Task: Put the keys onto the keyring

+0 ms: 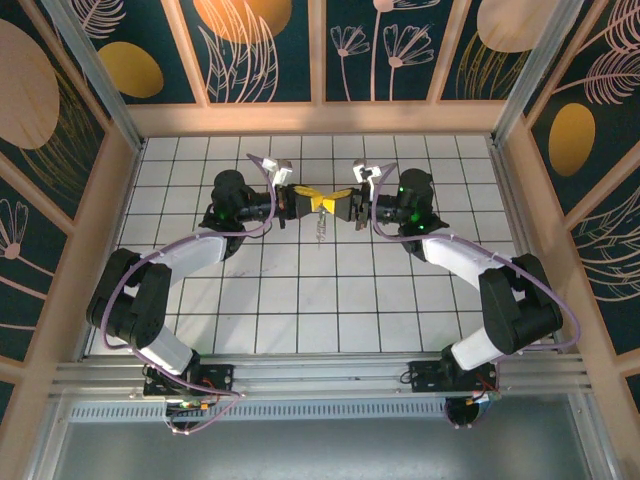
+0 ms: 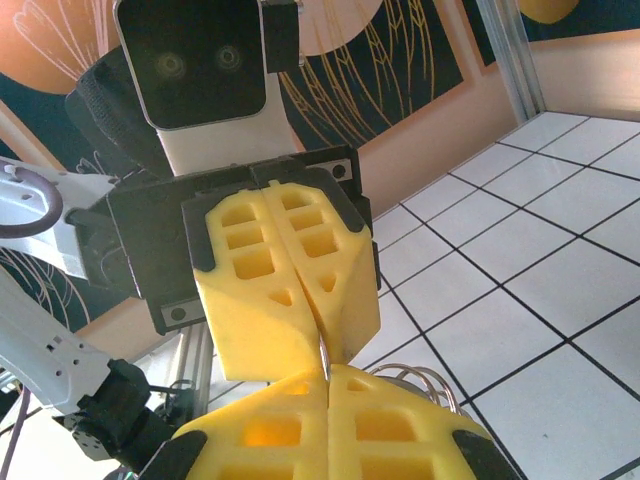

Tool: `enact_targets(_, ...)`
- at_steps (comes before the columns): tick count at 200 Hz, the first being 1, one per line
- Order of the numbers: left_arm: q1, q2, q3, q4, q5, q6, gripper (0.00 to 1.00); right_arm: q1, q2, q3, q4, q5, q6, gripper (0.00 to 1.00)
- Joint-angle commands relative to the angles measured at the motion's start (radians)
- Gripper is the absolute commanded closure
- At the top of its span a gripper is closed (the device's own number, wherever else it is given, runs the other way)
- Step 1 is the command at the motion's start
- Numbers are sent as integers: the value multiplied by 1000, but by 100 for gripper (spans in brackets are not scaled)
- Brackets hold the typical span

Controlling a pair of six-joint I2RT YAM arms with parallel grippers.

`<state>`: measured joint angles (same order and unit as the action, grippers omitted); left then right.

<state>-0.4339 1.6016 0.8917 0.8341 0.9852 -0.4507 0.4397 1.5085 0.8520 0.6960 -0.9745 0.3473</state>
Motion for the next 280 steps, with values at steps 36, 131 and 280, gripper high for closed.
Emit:
enact_targets(36,-11,-23,75,-146,-4,118,85,-13,17,79,-120,-18,-102,100)
enact_targets(131,53,43,253,-541,57,381,59,-85,131,347,-688,-36,-447,100)
enact_targets(280,82,196,391,-806,247,569,59,-56,296,614,-1132,-150,-746,100)
